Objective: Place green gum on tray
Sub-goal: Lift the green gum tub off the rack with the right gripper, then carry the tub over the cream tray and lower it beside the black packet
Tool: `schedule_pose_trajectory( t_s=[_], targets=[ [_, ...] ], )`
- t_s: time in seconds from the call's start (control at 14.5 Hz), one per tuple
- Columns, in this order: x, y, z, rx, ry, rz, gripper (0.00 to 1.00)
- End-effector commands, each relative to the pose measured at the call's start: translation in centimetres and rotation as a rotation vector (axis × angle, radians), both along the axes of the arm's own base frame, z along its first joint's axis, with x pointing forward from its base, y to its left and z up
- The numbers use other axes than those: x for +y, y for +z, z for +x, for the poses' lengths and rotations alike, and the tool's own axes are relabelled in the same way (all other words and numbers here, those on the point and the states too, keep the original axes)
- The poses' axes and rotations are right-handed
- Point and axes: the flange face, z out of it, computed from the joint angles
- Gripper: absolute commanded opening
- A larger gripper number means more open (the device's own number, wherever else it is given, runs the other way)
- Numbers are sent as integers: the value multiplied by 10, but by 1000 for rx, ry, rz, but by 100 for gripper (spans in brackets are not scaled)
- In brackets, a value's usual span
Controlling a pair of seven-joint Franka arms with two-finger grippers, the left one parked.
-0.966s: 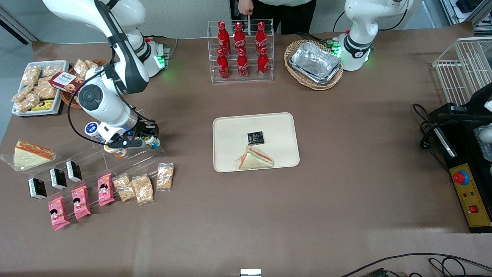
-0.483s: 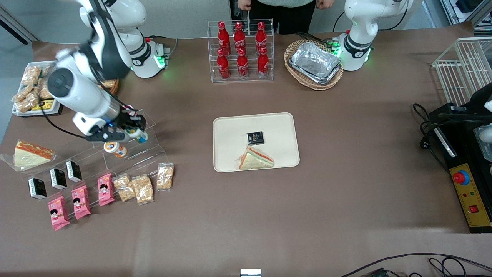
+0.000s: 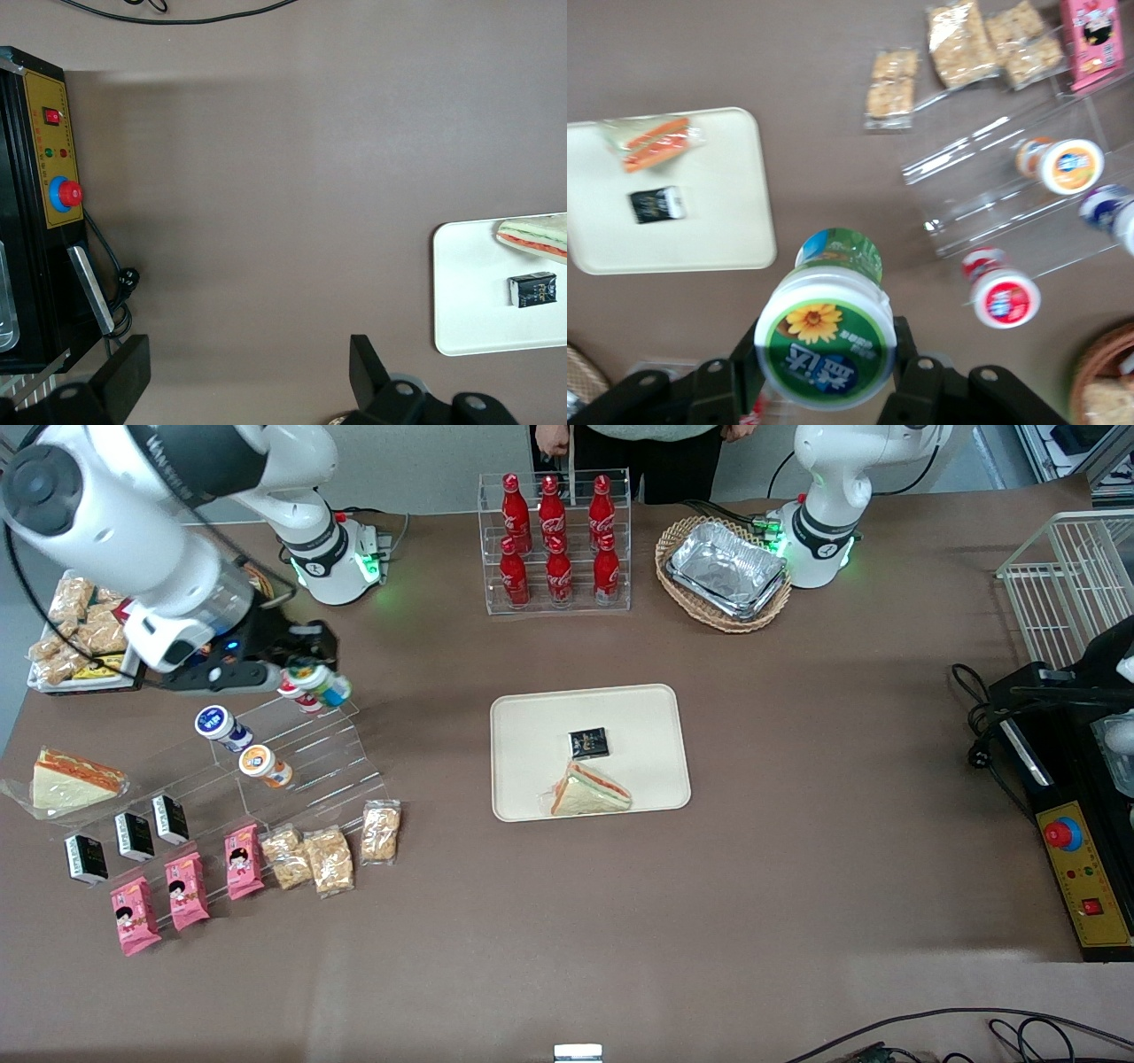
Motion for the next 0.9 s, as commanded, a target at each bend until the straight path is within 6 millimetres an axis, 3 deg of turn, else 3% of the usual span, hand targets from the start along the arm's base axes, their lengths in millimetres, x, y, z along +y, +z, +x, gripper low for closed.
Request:
schedule_pose_trajectory(
  t_s=[0.0, 0.21, 0.41, 0.62, 0.83],
  targets=[
    [85, 7, -2, 43, -75, 6, 0],
    [163, -28, -7, 75, -128, -15, 0],
    [227, -74, -14, 25, -151, -34, 0],
    [259, -136, -16, 10, -116, -74, 0],
    [258, -207, -21, -17, -85, -91, 0]
  ],
)
